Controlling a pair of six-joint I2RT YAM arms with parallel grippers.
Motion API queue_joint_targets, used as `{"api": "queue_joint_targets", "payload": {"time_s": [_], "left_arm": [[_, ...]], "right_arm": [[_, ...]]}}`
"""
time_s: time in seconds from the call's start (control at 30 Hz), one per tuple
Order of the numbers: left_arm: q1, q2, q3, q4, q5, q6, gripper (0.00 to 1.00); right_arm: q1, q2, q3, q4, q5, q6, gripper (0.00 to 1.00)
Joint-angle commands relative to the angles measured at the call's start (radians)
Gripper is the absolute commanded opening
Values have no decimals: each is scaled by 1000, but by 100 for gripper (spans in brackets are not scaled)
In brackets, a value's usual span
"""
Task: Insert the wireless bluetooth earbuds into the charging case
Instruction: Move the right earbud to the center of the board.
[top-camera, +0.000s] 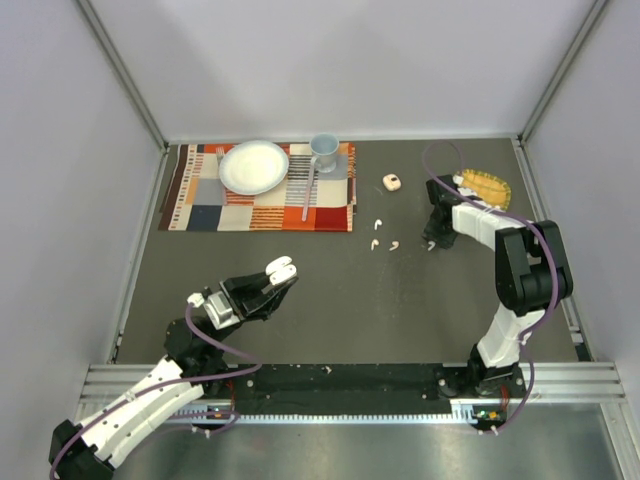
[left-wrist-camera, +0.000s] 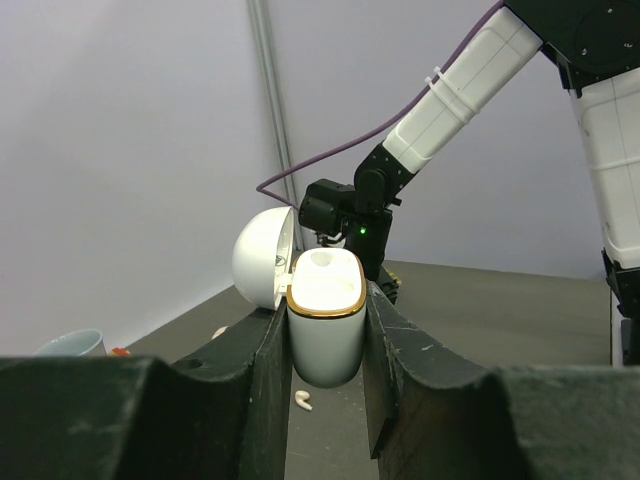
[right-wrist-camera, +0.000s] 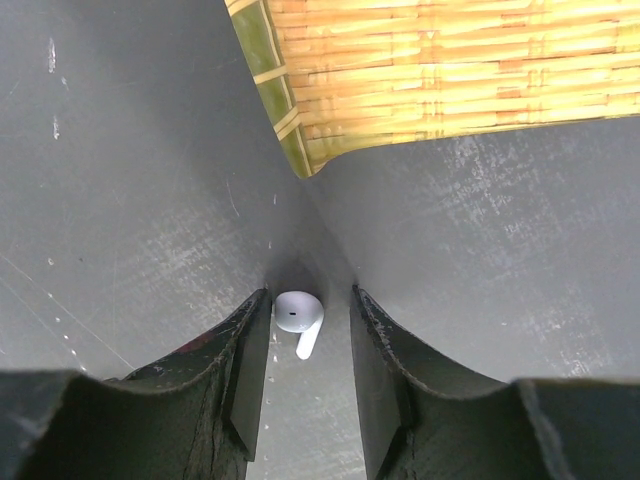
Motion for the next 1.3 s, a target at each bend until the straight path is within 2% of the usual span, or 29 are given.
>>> {"api": "queue_joint_targets", "payload": {"time_s": [0.0, 0.6, 0.67, 0.93, 1.07, 1.27], "left_arm": [[-3, -9, -65, 17, -9, 15, 0], [-3, -17, -65, 3, -15, 13, 0], [-3, -20, -64, -2, -17, 15, 0], [-3, -30, -64, -14, -20, 13, 0], [-3, -29, -64, -14, -20, 13, 0], [-3, -27, -61, -10, -20, 12, 0]], "right_arm": [[22, 40, 27, 25, 4, 3, 36], [75, 61, 18, 21, 13, 6, 30], [75, 67, 16, 19, 22, 11, 26], [75, 64, 13, 21, 21, 1, 22], [79, 43, 10, 36, -15, -55, 22], [182, -3, -25, 45, -3, -166, 22]]}}
